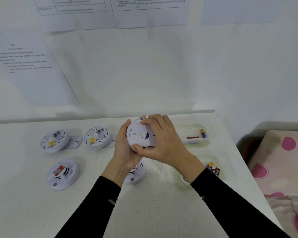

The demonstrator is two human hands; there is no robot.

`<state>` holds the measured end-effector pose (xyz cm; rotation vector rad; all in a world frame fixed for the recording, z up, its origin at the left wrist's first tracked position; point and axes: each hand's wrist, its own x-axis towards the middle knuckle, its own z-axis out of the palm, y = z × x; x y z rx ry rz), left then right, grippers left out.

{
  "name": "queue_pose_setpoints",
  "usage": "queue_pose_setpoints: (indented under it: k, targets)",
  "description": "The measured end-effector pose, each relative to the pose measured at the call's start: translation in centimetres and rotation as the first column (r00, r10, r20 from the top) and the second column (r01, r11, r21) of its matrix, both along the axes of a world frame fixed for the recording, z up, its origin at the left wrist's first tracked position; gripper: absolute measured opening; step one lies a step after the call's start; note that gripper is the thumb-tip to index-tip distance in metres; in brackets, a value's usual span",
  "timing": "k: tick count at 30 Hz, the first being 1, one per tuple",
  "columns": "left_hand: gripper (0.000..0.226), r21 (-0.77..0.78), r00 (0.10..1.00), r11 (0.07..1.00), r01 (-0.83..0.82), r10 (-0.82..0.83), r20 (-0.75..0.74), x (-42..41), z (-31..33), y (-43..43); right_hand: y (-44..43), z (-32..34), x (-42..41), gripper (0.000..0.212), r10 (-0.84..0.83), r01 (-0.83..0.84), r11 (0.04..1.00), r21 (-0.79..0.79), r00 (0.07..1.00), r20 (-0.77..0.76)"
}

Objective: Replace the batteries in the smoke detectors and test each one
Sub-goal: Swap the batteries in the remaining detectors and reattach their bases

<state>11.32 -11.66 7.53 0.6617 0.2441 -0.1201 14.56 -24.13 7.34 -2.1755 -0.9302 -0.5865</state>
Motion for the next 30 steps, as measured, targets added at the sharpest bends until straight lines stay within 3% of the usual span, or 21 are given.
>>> queue_pose_setpoints:
  k: [10,23,30]
  targets:
    - [0.045,0.025,0.998,0.997,-0.070,0.070,0.001,0.4,0.0,-0.1,0.1,0.3,0.6,0.064,0.010,-0.011,0.999,-0.037,1.000,-0.010]
    - [0.046,0.060,0.979,0.977,-0.204,0.203,0.008,0.3,-1.2,-0.8,0.8,-1.1,0.1,0.067,-0.036,0.039,0.999,0.038,0.996,-0.077]
    - [0.055,0.043,0.980,0.981,-0.187,0.190,-0.064,0.3,-2.3,-0.4,0.0,-1.7,0.2,0.055,0.024,-0.036,0.997,-0.068,0.985,-0.172]
